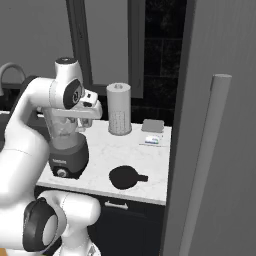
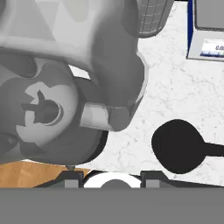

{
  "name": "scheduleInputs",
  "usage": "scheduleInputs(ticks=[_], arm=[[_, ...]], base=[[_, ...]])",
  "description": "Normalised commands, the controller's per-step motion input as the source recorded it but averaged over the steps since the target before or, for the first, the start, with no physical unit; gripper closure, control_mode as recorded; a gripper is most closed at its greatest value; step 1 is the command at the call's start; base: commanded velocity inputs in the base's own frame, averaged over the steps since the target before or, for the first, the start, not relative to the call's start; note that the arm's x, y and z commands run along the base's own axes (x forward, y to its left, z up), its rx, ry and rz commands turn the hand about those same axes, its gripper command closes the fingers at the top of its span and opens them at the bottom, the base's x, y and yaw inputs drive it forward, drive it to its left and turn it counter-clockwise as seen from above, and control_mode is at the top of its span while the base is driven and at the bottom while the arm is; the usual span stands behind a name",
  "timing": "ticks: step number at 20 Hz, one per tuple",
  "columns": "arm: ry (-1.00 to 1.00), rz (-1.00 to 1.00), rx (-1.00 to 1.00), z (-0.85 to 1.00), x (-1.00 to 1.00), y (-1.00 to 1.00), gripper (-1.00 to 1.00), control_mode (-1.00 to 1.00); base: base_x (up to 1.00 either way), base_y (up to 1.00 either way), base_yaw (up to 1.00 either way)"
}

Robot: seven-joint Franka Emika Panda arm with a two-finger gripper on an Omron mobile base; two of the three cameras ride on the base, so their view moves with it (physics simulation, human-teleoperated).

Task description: Close the lid blender by securely placing the lid on top.

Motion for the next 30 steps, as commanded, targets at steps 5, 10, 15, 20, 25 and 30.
scheduleInputs(ticks=[5,10,15,20,25,30], arm=[[-0.15,0.00,0.00,0.00,-0.51,-0.02,-1.00,-1.00],[-0.13,-0.12,0.08,-0.05,-0.74,-0.48,-1.00,-1.00],[0.01,-0.31,0.08,-0.02,-0.37,-0.56,-1.00,-1.00],[0.11,-0.43,0.07,-0.06,-0.07,-0.47,-1.00,-1.00],[0.11,-0.44,0.07,-0.22,0.00,-0.45,-1.00,-1.00],[0.13,-0.32,0.02,-0.38,0.13,-0.29,-1.00,-1.00]], base=[[0.00,0.00,0.00],[0.00,0.00,0.00],[0.00,0.00,0.00],[0.00,0.00,0.00],[0.00,0.00,0.00],[0.00,0.00,0.00]])
